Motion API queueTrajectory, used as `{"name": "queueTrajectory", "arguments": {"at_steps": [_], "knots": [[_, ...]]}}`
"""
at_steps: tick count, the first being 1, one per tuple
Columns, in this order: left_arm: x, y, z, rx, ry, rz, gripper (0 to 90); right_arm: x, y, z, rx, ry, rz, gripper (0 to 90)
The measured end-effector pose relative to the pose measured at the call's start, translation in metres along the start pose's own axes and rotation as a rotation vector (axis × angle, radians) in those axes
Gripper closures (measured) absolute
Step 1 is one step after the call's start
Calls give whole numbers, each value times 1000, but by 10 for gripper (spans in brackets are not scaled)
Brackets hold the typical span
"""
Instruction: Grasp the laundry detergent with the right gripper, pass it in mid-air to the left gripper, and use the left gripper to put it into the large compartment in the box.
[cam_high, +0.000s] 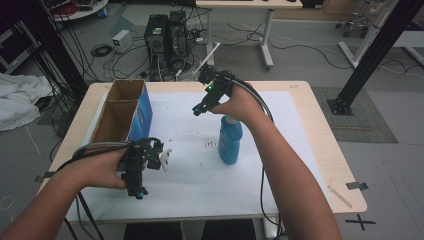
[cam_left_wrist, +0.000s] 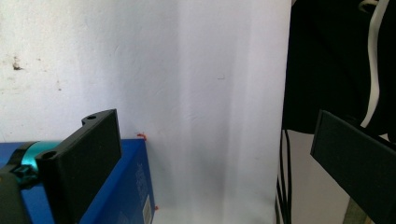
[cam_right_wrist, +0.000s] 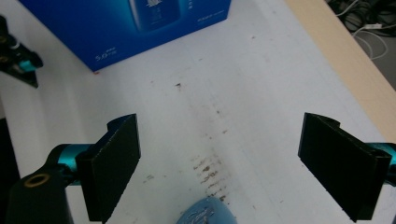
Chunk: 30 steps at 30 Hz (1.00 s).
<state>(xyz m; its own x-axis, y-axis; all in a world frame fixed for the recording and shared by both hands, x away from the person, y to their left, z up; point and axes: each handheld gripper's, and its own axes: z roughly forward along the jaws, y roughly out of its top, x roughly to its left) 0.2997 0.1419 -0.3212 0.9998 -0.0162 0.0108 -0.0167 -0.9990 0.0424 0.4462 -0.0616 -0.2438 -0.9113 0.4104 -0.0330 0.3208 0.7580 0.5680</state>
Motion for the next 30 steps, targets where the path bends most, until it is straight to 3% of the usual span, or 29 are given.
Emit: {"name": "queueTrajectory", "arguments": {"at_steps": [5, 6, 9, 10, 11, 16, 18, 20, 23, 24, 27, 30], "knots": [[0, -1, -1, -2, 3, 1, 19, -3, -3, -5, -28, -57, 39, 120], [0, -1, -1, -3, 4, 1, 19, -7, -7, -10, -60, -85, 73, 120], [0, -1, -2, -1, 2, -1, 19, -9, -8, -11, -70, -100, 86, 120], [0, -1, -2, -1, 2, -1, 19, -17, -16, -17, -95, -161, 142, 121], [0, 0, -2, -1, 1, 1, 19, -19, -19, -19, -106, -179, 157, 120], [0, 2, -2, -1, 3, 4, 19, -23, -24, -22, -123, -214, 192, 120], [0, 3, -2, -4, 3, 4, 19, -32, -37, -30, -158, -276, 242, 120], [0, 3, -2, -5, 3, 3, 19, -36, -45, -34, -176, -299, 270, 120], [0, 4, -2, -5, 3, 4, 19, -37, -47, -36, -184, -305, 278, 120], [-1, 5, -2, -3, 1, 7, 19, -41, -59, -41, -198, -318, 306, 120], [-3, 6, -3, -4, 1, 15, 19, -45, -72, -47, -215, -326, 334, 120], [-3, 7, -4, -5, 3, 16, 19, -46, -76, -49, -225, -321, 339, 120]]}}
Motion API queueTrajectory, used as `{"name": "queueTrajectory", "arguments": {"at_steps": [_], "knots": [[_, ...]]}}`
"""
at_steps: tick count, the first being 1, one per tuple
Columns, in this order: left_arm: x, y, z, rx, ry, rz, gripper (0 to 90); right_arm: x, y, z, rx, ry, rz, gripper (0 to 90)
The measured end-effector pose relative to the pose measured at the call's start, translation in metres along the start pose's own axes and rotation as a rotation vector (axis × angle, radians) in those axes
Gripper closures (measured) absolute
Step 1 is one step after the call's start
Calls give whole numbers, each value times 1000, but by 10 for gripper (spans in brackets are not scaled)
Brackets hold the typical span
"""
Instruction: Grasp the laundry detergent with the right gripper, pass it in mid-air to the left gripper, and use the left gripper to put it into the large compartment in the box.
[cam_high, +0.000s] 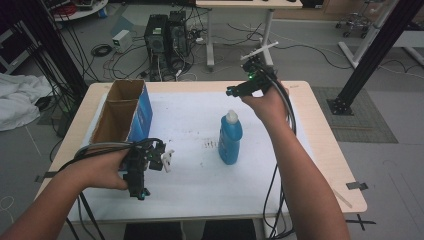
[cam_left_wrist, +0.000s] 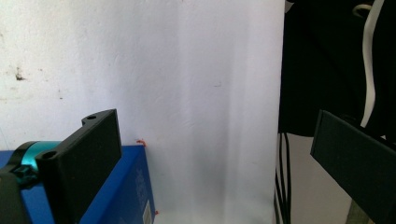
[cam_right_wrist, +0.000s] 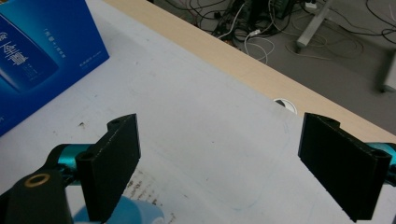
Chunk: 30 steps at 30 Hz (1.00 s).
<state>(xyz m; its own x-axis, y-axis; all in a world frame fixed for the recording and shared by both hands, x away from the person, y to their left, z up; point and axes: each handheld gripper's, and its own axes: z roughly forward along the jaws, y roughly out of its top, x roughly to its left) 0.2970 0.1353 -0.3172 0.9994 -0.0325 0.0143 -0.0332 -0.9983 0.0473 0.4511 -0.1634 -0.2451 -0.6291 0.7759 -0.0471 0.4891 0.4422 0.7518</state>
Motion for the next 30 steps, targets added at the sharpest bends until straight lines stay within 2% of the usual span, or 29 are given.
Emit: {"name": "queueTrajectory", "arguments": {"at_steps": [2, 7, 9, 10, 12, 15, 23, 30], "knots": [[1, 1, 0, 3, 2, -2, 19, -9, -10, -7, -13, 2, 28, 120], [2, 2, 1, 4, 3, 4, 19, -12, -15, -14, -29, 19, 29, 120], [2, 3, 2, 4, 1, 5, 19, -10, -19, -20, -32, 48, 0, 120], [2, 3, 2, 2, 0, 9, 19, -10, -21, -24, -47, 77, -6, 120], [2, 3, 2, 1, -1, 11, 19, -10, -25, -28, -65, 107, -2, 120], [2, 1, 2, 3, 0, 7, 19, -11, -33, -34, -88, 128, 0, 120], [2, 1, 4, 4, -5, 11, 19, -10, -52, -47, -123, 145, 6, 120], [2, 5, 5, 5, -5, 19, 19, -4, -67, -52, -115, 140, -13, 120]]}}
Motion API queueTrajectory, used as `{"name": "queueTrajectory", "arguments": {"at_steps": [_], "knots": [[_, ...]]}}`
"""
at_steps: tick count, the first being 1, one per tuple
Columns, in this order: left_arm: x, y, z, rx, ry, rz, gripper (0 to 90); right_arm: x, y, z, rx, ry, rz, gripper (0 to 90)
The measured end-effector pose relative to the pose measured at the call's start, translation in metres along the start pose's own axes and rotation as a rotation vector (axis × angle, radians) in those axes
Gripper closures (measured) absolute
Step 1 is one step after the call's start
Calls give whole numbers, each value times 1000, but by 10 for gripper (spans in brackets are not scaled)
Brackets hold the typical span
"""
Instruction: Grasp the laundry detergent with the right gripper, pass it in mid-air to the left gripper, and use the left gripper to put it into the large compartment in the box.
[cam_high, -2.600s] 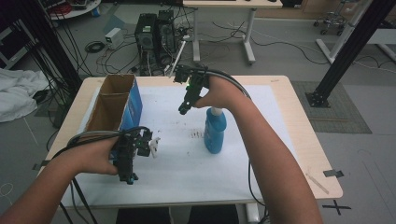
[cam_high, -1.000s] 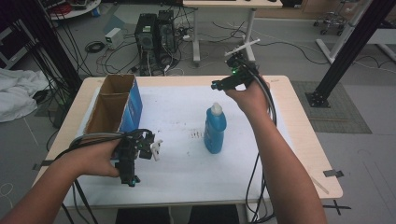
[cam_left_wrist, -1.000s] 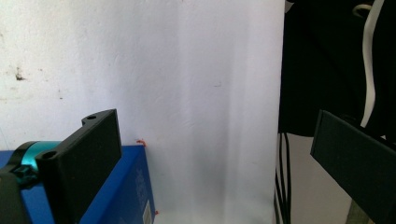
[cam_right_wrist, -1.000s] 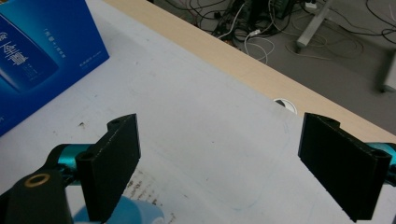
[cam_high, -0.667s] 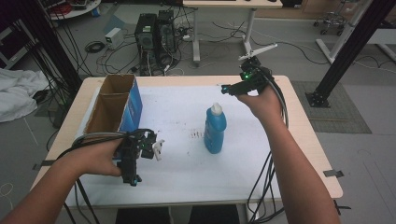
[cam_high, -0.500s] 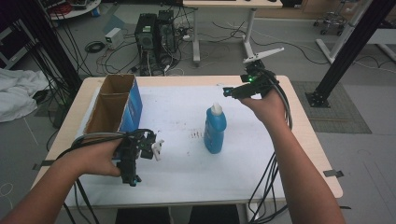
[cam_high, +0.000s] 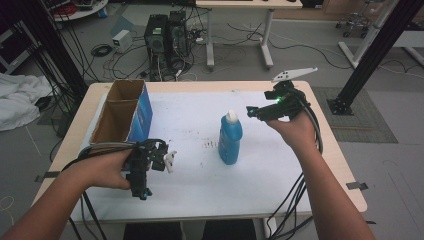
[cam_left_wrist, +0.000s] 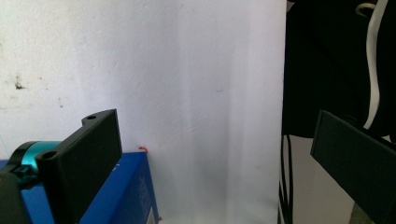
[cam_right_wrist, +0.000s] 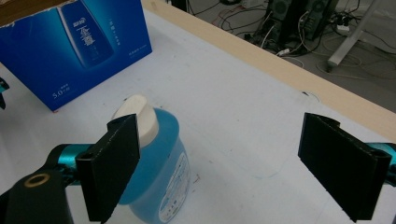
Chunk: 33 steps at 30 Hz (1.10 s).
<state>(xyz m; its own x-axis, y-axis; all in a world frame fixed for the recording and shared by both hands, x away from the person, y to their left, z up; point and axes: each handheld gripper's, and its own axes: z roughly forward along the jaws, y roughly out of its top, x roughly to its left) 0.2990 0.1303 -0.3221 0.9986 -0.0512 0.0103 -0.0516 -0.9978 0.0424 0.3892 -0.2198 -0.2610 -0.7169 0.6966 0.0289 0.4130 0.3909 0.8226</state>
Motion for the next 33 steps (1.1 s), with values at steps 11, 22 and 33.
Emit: {"name": "queueTrajectory", "arguments": {"at_steps": [11, 22, 33], "knots": [[1, 3, 2, 3, -3, 12, 19, 15, -37, -12, -1, 8, -8, 120], [-1, 5, 1, 3, 0, 19, 19, 33, -78, -14, 13, 20, 3, 120], [-2, 6, -1, -1, 4, 28, 19, 47, -102, 2, 49, 20, 9, 120]]}}
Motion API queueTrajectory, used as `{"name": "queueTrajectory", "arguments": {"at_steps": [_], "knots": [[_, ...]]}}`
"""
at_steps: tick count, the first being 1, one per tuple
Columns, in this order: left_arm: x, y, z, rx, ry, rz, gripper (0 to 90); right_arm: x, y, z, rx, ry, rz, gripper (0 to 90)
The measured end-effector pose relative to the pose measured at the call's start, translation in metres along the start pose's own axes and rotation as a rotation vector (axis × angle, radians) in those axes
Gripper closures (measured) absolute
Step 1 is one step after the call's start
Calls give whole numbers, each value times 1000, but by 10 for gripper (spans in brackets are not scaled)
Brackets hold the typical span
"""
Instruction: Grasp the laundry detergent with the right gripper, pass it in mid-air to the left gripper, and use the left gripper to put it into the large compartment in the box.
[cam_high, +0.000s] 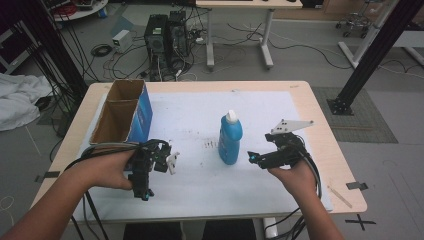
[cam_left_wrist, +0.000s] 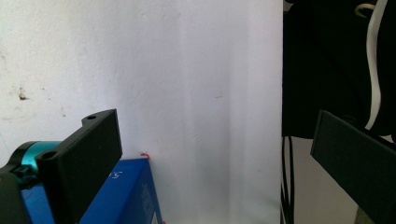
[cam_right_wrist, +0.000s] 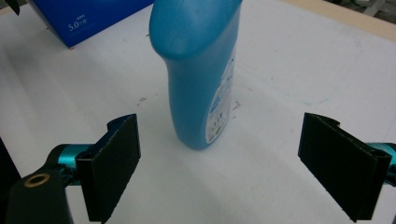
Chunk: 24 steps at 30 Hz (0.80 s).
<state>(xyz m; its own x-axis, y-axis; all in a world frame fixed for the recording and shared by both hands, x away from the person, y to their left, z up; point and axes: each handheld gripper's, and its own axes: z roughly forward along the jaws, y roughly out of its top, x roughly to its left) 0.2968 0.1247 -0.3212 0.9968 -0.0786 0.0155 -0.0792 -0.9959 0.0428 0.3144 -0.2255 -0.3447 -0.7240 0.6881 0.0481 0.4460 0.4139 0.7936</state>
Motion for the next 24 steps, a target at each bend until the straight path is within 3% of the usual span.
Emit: {"name": "queueTrajectory", "arguments": {"at_steps": [11, 24], "knots": [[-2, -3, -1, 0, 4, -4, 19, 12, -5, 27, 21, 20, -5, 120], [-3, -5, -1, -5, 3, -5, 19, 17, -7, 50, 48, -13, 24, 120]]}}
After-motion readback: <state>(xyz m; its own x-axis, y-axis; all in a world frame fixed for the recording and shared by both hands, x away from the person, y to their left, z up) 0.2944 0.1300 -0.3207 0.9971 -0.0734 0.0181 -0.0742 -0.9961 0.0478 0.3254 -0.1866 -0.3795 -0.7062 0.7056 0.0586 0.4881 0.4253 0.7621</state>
